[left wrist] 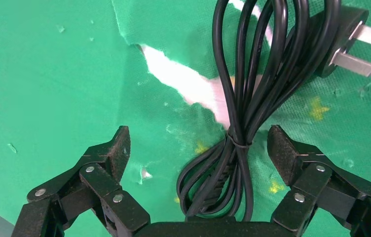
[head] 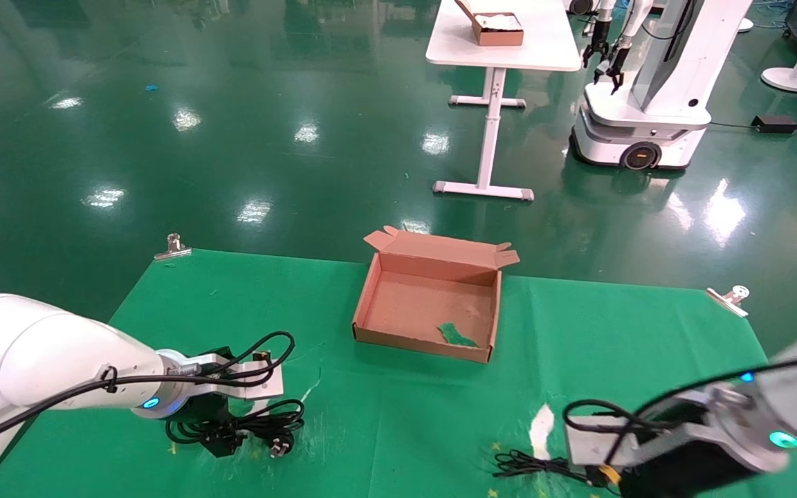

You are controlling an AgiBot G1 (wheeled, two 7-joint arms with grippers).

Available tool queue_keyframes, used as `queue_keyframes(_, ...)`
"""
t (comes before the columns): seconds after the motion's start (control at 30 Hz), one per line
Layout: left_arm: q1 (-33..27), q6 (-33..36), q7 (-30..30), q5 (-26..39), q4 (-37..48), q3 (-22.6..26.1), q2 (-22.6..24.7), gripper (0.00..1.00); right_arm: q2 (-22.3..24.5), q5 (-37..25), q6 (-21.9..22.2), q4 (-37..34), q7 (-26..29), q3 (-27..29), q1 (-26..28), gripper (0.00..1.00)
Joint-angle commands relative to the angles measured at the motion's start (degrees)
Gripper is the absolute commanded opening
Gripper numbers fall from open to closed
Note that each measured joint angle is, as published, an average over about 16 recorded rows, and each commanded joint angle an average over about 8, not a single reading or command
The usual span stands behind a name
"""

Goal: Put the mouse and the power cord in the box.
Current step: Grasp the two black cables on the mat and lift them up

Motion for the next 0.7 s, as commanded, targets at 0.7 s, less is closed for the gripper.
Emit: queue_keyframes(0.7, -0.03, -0.04, 0.08, -0.03, 0.12, 0.0, 0.03, 1.0, -23.22, -8.72, 15.46, -44.35, -20.35, -5.85, 8.73, 1.0)
